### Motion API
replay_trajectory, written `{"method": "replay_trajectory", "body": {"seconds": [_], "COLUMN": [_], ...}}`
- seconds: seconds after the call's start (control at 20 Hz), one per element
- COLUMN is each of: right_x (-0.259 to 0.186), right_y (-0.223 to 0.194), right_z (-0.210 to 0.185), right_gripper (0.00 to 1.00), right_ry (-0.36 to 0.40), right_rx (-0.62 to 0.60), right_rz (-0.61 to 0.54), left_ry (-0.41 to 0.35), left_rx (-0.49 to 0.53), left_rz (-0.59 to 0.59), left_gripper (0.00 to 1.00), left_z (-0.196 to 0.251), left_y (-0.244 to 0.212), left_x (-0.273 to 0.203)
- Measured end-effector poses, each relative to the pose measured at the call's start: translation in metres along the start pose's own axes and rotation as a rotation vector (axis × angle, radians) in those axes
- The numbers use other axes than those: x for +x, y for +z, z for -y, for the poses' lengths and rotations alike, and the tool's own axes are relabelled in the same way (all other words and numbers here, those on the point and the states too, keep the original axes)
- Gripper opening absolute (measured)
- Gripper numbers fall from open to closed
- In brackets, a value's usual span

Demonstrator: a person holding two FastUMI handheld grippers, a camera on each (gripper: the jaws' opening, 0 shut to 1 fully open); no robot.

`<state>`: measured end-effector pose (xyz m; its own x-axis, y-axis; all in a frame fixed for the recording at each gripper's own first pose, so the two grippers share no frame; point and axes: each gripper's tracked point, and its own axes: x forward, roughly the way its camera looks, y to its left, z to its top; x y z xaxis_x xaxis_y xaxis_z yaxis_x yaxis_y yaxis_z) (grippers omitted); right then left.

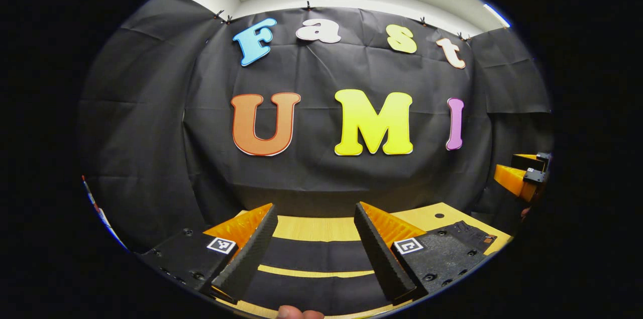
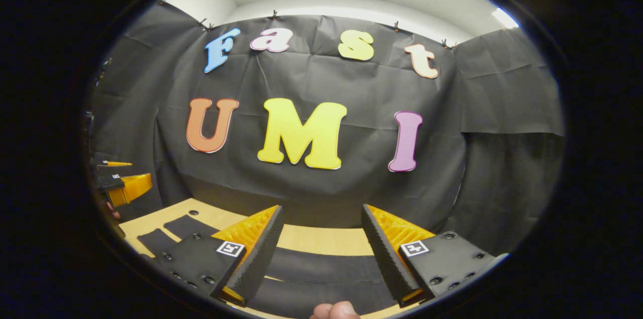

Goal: Grasp the waist and the cuffs of the jeans and fold them to make the two legs overlap; first hold the waist and fold one-third of the jeans toward the cuffs, then hold the cuffs and fold the remaining one-third in the same direction to finish folding.

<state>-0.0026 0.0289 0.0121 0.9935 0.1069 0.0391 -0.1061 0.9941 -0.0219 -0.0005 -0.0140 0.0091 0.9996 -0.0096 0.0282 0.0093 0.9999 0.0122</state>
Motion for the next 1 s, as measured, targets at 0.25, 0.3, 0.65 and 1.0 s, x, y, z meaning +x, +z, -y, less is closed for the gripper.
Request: {"method": "replay_trajectory", "body": {"seconds": [0.25,0.3,0.65,1.0], "right_x": [0.004,0.005,0.012,-0.001], "right_y": [-0.006,-0.007,-0.049,-0.111], "right_z": [0.011,0.016,0.069,0.140], "right_gripper": [0.95,0.95,0.95,0.95], "right_ry": [-0.014,-0.021,-0.100,-0.202], "right_rx": [0.006,0.009,0.046,-0.013], "right_rz": [-0.020,-0.025,-0.145,-0.336], "left_ry": [0.022,0.031,0.223,0.509], "left_rx": [-0.025,-0.032,-0.265,-0.766], "left_rz": [-0.025,-0.032,-0.247,-0.503], "left_gripper": [0.98,1.00,0.99,0.99], "left_z": [-0.010,-0.014,-0.094,-0.192], "left_y": [-0.008,-0.011,-0.094,-0.226], "left_x": [-0.001,-0.001,-0.011,-0.052]}}
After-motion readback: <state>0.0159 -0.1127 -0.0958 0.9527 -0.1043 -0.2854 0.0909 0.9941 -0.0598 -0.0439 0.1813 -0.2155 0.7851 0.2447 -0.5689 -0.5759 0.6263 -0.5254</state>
